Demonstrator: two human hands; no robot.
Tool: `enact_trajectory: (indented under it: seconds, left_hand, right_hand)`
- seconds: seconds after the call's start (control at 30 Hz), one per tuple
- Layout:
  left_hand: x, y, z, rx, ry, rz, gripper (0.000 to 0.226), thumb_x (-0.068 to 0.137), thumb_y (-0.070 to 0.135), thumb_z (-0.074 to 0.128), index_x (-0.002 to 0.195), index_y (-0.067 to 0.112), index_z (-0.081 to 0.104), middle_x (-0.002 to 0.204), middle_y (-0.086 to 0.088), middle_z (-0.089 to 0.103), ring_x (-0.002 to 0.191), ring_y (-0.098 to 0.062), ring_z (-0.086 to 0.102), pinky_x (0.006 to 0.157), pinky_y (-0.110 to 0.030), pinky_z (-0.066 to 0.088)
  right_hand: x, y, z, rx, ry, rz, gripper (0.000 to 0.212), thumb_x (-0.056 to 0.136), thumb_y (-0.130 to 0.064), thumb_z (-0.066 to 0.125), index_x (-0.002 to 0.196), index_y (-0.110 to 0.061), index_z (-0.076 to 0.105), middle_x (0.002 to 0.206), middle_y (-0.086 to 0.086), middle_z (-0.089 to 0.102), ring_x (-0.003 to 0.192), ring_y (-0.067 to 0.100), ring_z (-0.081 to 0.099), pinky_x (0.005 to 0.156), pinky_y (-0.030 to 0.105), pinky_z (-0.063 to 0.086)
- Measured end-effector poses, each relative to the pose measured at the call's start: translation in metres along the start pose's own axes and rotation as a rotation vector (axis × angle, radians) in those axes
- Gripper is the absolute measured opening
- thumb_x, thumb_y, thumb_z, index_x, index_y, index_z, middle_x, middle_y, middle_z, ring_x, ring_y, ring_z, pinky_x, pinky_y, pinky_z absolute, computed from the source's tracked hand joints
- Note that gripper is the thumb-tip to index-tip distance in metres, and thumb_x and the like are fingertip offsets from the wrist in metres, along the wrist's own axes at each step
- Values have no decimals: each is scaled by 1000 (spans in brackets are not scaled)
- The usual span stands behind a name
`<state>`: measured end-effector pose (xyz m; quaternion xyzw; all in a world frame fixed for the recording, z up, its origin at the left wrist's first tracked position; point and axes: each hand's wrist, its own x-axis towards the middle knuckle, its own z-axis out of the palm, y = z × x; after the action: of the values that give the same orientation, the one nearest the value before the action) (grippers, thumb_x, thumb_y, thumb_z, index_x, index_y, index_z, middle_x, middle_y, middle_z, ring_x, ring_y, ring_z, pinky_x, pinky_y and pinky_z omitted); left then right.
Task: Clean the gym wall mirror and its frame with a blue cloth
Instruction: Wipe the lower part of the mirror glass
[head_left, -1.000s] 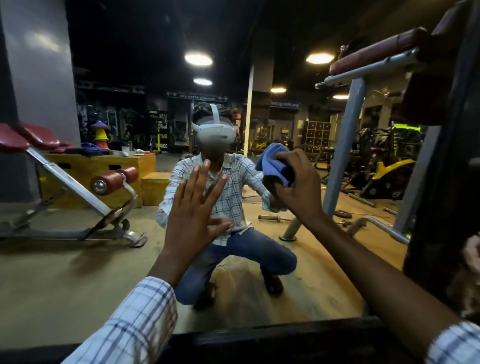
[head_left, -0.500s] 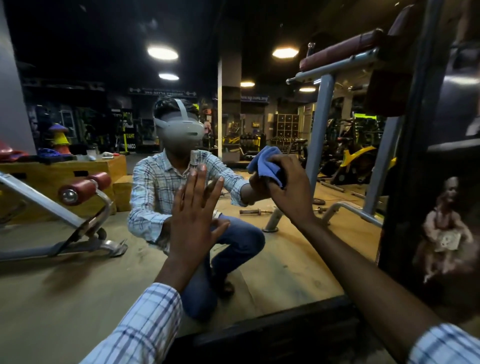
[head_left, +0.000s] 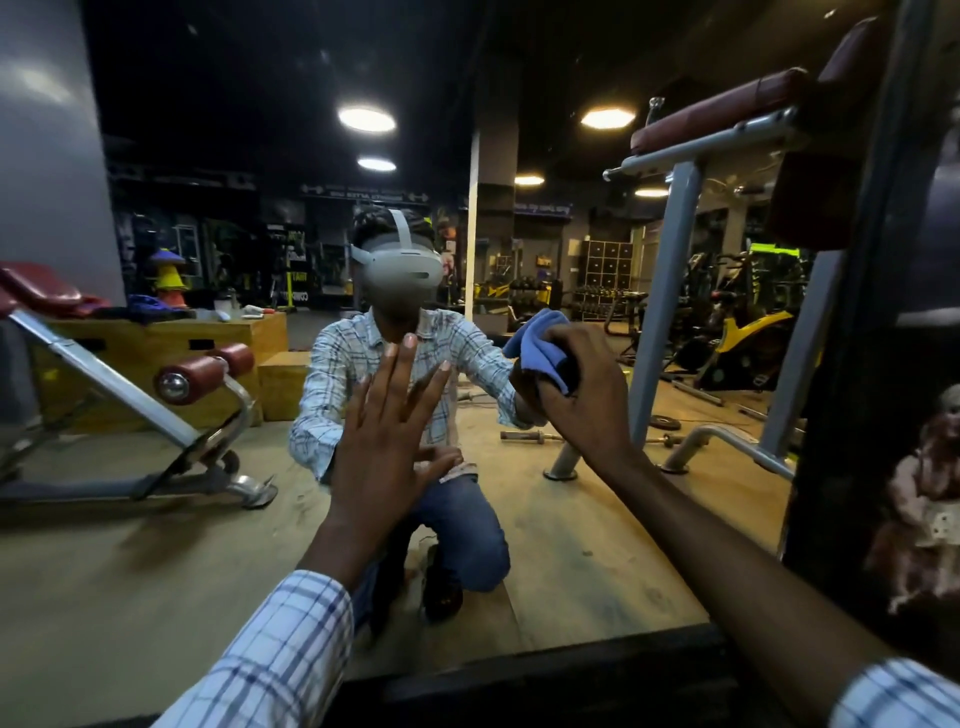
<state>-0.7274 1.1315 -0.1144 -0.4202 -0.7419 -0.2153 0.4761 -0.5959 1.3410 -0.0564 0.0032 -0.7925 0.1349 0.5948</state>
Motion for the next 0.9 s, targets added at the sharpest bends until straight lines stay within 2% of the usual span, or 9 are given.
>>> enact_trajectory:
  seconds: [0.3, 0.47, 0.5, 0.57, 0.67, 0.7, 0.77, 0.83, 0.9]
  left_hand:
    - [-1, 3, -4, 51, -5, -1, 102, 85, 62, 73, 165, 27, 20, 174, -8, -1, 161, -29, 0, 127, -50, 14]
    - [0, 4, -3, 79, -20, -15, 103, 85, 66, 71, 165, 27, 20, 174, -9, -2, 161, -27, -3, 127, -47, 9]
    - [0, 5, -3, 81, -22, -20, 102, 85, 67, 70, 165, 27, 20, 174, -9, -2, 161, -27, -3, 128, -45, 6]
    - [0, 6, -3, 89, -23, -23, 101, 86, 68, 68, 165, 27, 22, 174, -10, -1, 161, -27, -3, 127, -41, 0]
    - [0, 6, -3, 94, -30, -20, 101, 85, 68, 70, 165, 26, 23, 174, -10, -1, 161, -27, -2, 128, -47, 9]
    - [0, 7, -3, 89, -34, -18, 101, 85, 67, 71, 165, 25, 23, 174, -10, -1, 161, -28, -2, 128, -50, 13]
    - [1, 10, -5, 71, -32, -20, 101, 85, 64, 72, 165, 25, 23, 174, -10, -1, 161, -29, -1, 126, -55, 19]
    - [0, 13, -7, 62, -35, -29, 101, 85, 62, 73, 165, 26, 22, 174, -9, -2, 161, -28, -2, 126, -56, 21]
    - [0, 13, -10, 63, -36, -28, 102, 85, 62, 74, 165, 27, 22, 174, -9, -2, 161, -27, -1, 125, -54, 23]
  right_hand:
    - [12, 20, -16, -67, -65, -135, 45, 82, -17, 84, 120, -13, 62, 117, 5, 60, 98, 6, 54, 76, 13, 46]
    - [58, 19, -29, 120, 592, 403, 36, 98, -20, 63, 132, -10, 56, 128, -5, 51, 111, 1, 48, 88, 7, 45]
    - [58, 9, -20, 56, 553, 373, 37, 97, -20, 63, 132, -11, 55, 130, -1, 52, 111, 3, 49, 86, 5, 43]
    - [43, -2, 5, -32, 209, -2, 41, 90, -14, 69, 130, -9, 58, 128, 8, 56, 106, 9, 52, 83, 9, 47]
    - [34, 0, 2, -169, -368, -595, 44, 84, -14, 68, 127, -10, 61, 122, 13, 58, 103, 27, 61, 79, 40, 57]
    - [45, 4, -4, -190, -358, -623, 41, 86, -18, 67, 126, -9, 62, 121, 13, 59, 100, 28, 62, 77, 43, 58]
    - [69, 9, -15, -137, -91, -383, 37, 90, -20, 70, 125, -11, 61, 119, 10, 59, 95, 22, 60, 75, 40, 59]
    - [79, 3, -15, -28, 208, -103, 36, 90, -20, 72, 123, -14, 60, 119, 7, 58, 97, 9, 54, 79, 24, 55]
    - [62, -2, 7, 9, 269, -32, 39, 86, -17, 74, 123, -14, 60, 122, 7, 59, 99, 1, 48, 80, 11, 49]
